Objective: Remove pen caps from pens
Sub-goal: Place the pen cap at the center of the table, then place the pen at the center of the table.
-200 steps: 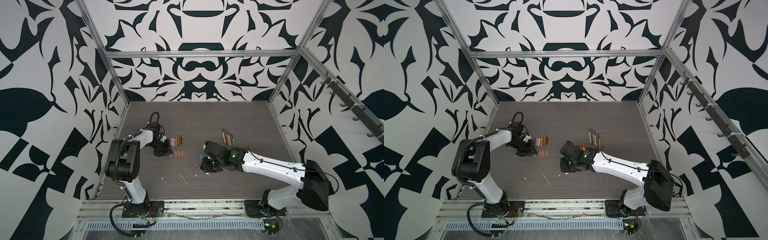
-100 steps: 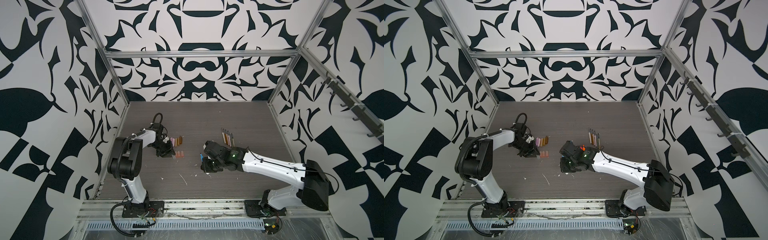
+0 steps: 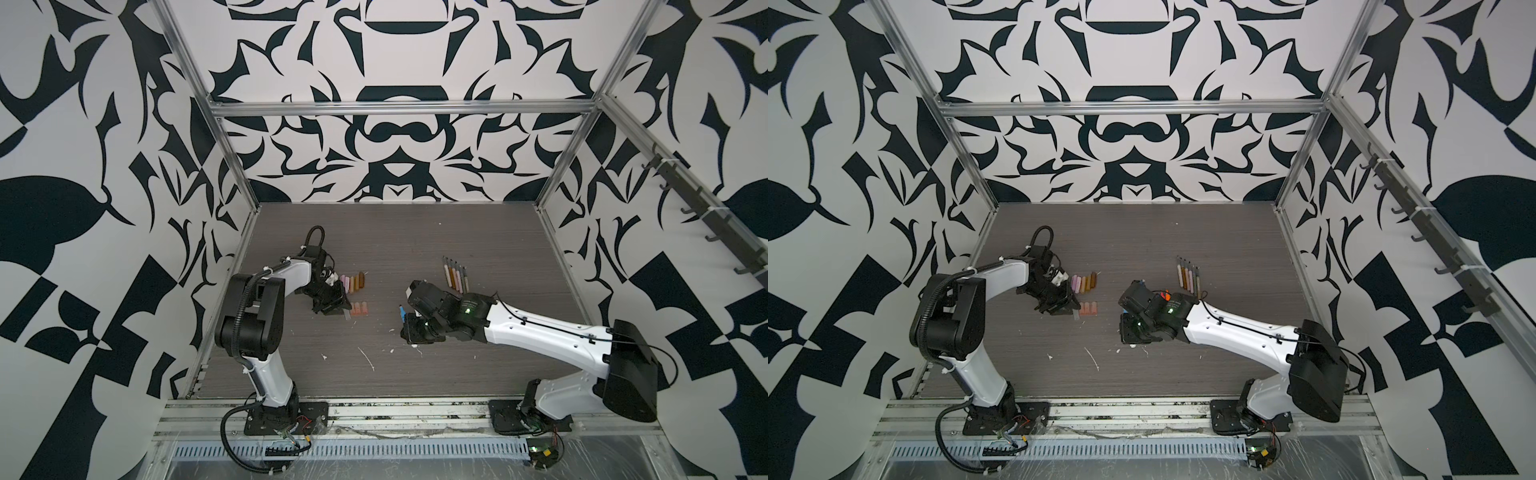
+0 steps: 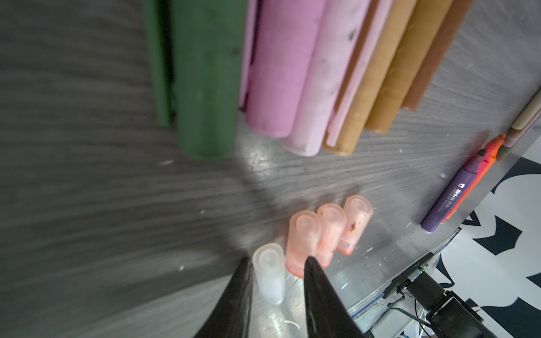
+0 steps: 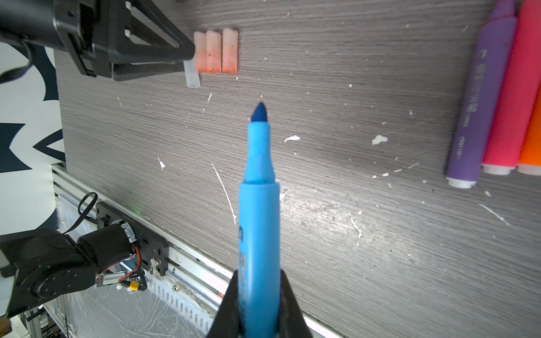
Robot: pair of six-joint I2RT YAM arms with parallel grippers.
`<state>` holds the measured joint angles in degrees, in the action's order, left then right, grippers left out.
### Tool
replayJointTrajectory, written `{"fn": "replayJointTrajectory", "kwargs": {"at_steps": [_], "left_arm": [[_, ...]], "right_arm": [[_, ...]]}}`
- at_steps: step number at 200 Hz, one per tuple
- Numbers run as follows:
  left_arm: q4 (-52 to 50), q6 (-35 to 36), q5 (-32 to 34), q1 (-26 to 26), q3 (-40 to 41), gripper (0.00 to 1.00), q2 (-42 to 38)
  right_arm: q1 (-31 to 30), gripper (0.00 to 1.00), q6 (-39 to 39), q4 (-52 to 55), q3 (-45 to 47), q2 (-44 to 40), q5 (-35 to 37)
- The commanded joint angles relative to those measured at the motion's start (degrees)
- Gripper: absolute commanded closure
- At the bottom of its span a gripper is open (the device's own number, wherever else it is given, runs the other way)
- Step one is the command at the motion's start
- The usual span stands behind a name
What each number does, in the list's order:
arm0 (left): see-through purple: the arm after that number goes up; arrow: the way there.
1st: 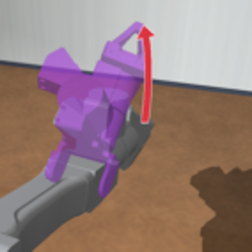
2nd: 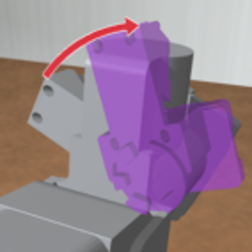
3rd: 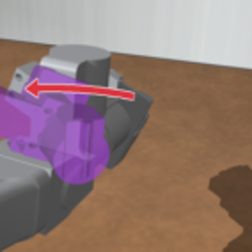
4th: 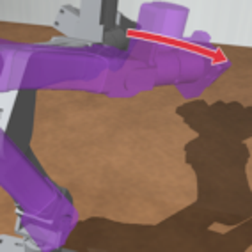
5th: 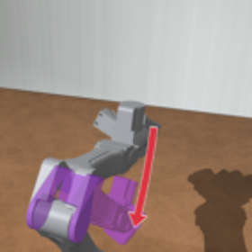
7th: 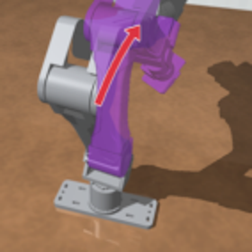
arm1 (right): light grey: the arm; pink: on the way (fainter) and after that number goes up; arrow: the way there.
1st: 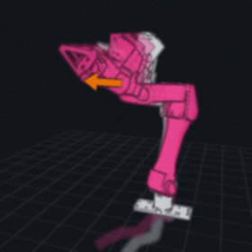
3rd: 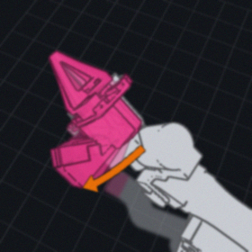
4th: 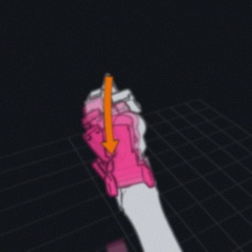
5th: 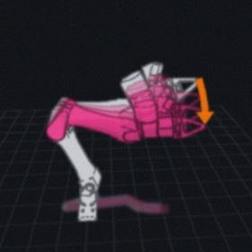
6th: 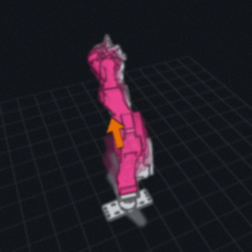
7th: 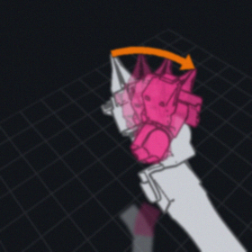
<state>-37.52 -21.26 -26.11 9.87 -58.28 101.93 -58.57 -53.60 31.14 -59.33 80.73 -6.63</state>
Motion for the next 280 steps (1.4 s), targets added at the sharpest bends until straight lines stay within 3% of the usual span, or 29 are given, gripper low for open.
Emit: {"fn": "replayJointTrajectory", "kwargs": {"at_steps": [1,95,142,189,280], "left_arm": [[-0.1,-1.3,-2.1,0.0,-0.1,0.67,-1.3],[0.0,-3.1,-3.6,0.0,-1.1,0.66,-2.1],[-0.6,-2.7,-3.4,0.0,-1.4,0.66,-2.0],[-1.3,-2.6,-2.6,0.0,-1.5,0.66,-2.4],[-4.1,-3.5,-3.5,-0.2,-4.1,0.66,-8.3]], "right_arm": [[0.2,1.00,1.0,0.2,-2.5,0.2,0.2],[0.7,1.00,1.5,-0.2,-2.5,0.8,0.0],[4.3,1.00,5.7,3.1,-4.8,2.3,1.2],[8.5,1.00,9.3,6.2,-7.0,6.8,8.6],[8.6,1.00,15.0,16.1,-17.3,22.4,19.9]]}}
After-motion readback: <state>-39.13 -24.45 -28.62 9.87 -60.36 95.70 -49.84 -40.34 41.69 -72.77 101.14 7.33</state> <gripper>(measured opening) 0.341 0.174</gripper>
